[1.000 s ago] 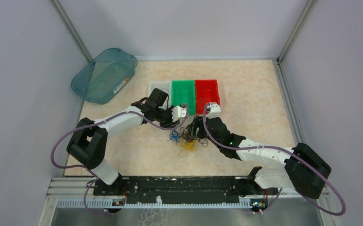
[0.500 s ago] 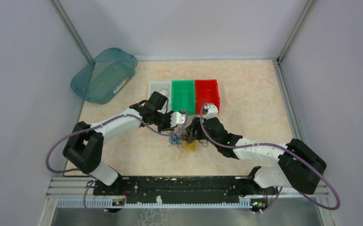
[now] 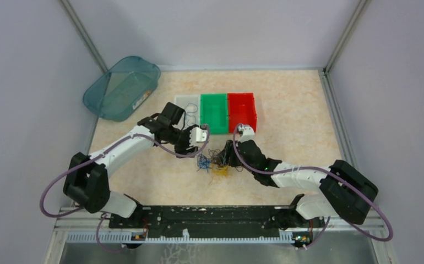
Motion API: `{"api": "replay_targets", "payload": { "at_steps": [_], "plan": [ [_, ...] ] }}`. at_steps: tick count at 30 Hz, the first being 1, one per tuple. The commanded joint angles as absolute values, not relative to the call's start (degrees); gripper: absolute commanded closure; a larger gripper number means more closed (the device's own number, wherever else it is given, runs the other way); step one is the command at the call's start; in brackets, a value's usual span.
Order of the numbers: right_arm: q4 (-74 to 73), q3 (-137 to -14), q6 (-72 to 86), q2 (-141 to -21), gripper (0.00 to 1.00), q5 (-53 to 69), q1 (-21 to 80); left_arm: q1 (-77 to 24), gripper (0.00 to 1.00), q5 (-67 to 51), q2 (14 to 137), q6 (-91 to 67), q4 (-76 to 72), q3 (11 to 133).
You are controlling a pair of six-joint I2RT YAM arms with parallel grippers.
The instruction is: Untangle the cables
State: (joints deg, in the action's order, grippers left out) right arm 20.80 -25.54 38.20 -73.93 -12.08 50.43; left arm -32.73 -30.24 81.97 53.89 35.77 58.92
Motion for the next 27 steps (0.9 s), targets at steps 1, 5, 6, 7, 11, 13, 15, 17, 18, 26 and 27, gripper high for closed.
{"api": "replay_targets", "payload": {
  "at_steps": [1, 5, 6, 7, 11, 13, 15, 17, 18, 26, 27],
  "plan": [
    [22.9, -25.0, 38.6, -71.7, 0.48, -12.5, 50.0, -30.4, 0.33, -30.8, 86.2, 62.3, 38.8, 58.5],
    [22.5, -24.1, 38.7, -70.5, 0.48, -13.1, 50.0, -29.6, 0.32, -34.1, 86.2, 65.5, 34.7, 57.2],
    [22.5, -24.1, 38.7, -70.4, 0.48, -13.1, 50.0, -29.7, 0.32, -34.5, 86.3, 65.9, 33.8, 57.1],
    [22.4, -24.1, 38.7, -70.3, 0.48, -13.1, 50.0, -29.7, 0.32, -34.8, 86.9, 66.0, 33.3, 57.2],
    [22.3, -24.3, 38.7, -70.1, 0.49, -13.0, 50.0, -29.7, 0.35, -34.3, 88.9, 66.6, 31.7, 57.5],
    [22.2, -24.5, 38.7, -70.0, 0.49, -13.1, 50.0, -29.7, 0.35, -34.6, 89.2, 67.2, 30.6, 56.9],
    [22.0, -24.6, 38.7, -69.8, 0.49, -13.0, 50.0, -29.8, 0.37, -34.7, 89.8, 67.3, 30.0, 56.5],
    [21.9, -24.6, 38.7, -69.6, 0.49, -13.2, 50.1, -30.0, 0.41, -34.5, 90.5, 67.4, 29.1, 56.1],
    [21.8, -24.7, 38.7, -69.5, 0.49, -13.2, 50.0, -30.1, 0.43, -34.3, 90.7, 67.1, 28.1, 55.9],
    [21.5, -24.5, 38.8, -68.8, 0.50, -13.6, 50.0, -30.7, 0.76, -35.1, 90.2, 61.9, 24.5, 55.4],
    [21.4, -24.5, 38.8, -68.7, 0.50, -13.6, 50.0, -31.1, 0.81, -34.5, 89.7, 61.0, 24.1, 55.1]
  ]
}}
